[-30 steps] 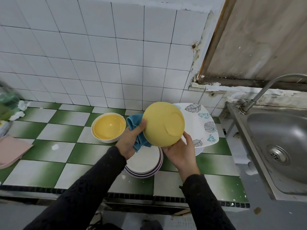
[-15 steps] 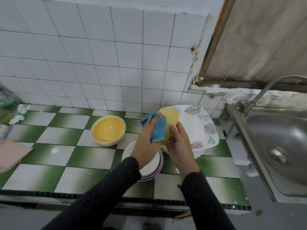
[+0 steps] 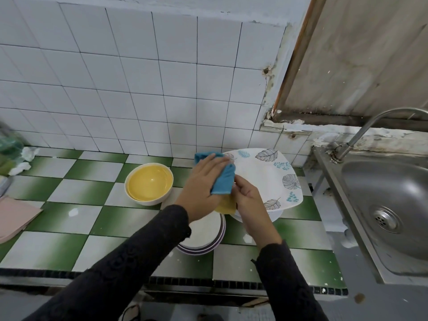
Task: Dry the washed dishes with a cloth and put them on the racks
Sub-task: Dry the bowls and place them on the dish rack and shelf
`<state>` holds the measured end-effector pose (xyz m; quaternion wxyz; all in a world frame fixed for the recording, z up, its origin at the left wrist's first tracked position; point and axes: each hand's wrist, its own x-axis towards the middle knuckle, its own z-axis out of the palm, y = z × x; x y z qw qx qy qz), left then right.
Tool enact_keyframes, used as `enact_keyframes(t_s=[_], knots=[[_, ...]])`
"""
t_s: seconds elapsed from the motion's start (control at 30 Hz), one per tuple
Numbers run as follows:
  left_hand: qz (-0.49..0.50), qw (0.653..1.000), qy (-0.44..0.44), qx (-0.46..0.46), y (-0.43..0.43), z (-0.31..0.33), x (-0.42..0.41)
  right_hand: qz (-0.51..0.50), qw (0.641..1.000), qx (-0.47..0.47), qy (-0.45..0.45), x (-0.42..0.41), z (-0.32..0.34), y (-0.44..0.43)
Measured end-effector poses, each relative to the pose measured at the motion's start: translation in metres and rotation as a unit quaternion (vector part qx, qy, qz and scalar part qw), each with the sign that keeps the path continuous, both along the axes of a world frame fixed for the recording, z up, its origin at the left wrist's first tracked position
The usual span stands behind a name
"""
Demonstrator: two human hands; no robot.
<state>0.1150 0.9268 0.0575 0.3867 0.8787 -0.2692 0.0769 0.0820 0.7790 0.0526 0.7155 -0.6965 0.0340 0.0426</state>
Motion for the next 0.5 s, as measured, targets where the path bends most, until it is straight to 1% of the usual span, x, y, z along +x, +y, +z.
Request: enact_keyframes(t_s=[0.03,0.07,0.1,0.17,0.2,0.23,0.27,0.3,0.33,0.37,0.4,0.43,0.47,0.5], knots=[[-0.029,0.999,-0.018,0.015,0.001,-0.001,0.000,-0.006,1.000,-0.001,-0.002,0.000,0.001,0.001],[-0.042,0.999,-0.021,0.009,0.002,-0.003,0.002,-0.006,1.000,-0.005,-0.005,0.001,0.002,0.001],[-0.038,0.999,-0.006,-0.018,0.003,-0.005,0.005,0.000,1.000,-0.013,-0.007,0.000,0.003,0.002],[0.026,0.992,0.067,-0.102,0.007,0.001,0.012,0.018,1.000,-0.025,-0.005,0.000,0.007,0.003],[0.060,0.981,0.113,-0.143,0.008,0.004,0.014,0.022,0.999,-0.025,-0.004,0.000,0.007,0.003],[0.086,0.971,0.148,-0.167,0.007,0.005,0.017,0.020,1.000,-0.021,-0.004,0.000,0.007,0.003],[0.093,0.971,0.152,-0.157,0.008,0.005,0.017,0.015,1.000,-0.012,-0.003,0.000,0.006,0.005],[0.083,0.982,0.118,-0.118,0.008,0.006,0.015,0.005,1.000,0.004,0.003,0.000,0.005,0.007],[0.057,0.994,0.061,-0.068,0.009,0.005,0.013,-0.008,1.000,0.026,0.012,0.001,0.005,0.010],[0.020,1.000,-0.003,-0.019,0.008,0.003,0.012,-0.019,0.998,0.049,0.021,0.001,0.005,0.012],[-0.012,0.999,-0.043,0.015,0.008,-0.002,0.012,-0.027,0.997,0.061,0.026,0.002,0.006,0.013],[-0.027,0.998,-0.048,0.020,0.007,-0.005,0.013,-0.032,0.998,0.057,0.026,0.002,0.006,0.012],[-0.021,0.999,-0.026,-0.007,0.006,-0.007,0.014,-0.030,0.998,0.050,0.023,0.001,0.007,0.010],[0.001,0.998,0.019,-0.065,0.005,-0.006,0.014,-0.024,0.998,0.056,0.021,0.001,0.007,0.007]])
